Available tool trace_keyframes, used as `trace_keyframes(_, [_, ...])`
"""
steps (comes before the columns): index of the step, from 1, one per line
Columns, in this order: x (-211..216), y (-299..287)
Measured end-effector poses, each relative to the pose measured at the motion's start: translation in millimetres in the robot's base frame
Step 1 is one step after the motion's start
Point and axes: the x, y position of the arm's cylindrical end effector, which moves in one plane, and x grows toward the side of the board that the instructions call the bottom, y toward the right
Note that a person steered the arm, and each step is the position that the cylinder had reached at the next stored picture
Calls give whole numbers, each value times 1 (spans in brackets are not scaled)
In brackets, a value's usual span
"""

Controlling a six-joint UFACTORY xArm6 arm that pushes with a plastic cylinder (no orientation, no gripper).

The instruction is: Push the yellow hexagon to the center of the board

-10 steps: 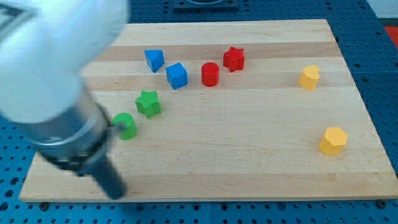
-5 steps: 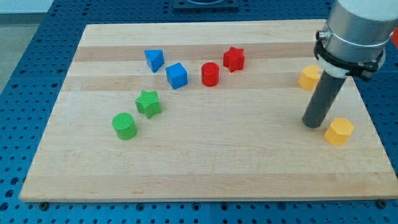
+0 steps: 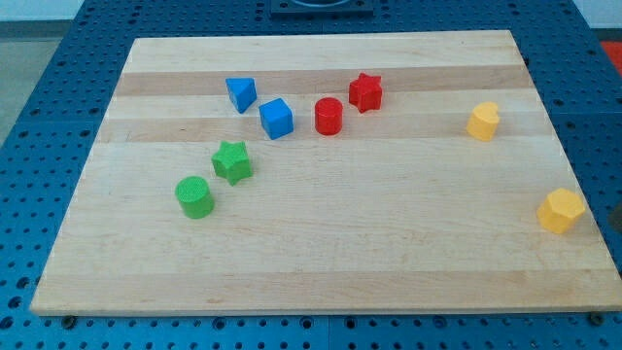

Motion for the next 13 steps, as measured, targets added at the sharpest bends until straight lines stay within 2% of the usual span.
trace_keyframes(1, [20, -28])
trace_keyframes(2, [17, -47])
trace_keyframes(3, [-16, -50])
trace_keyframes(4, [-13, -75])
trace_keyframes(5, [28, -77])
trace_keyframes(6, [17, -42])
trace_keyframes(7, [-21, -45])
trace_keyframes(9, [-44, -52])
trace_keyframes(11, [-52, -28])
trace_keyframes(13, [-67, -50])
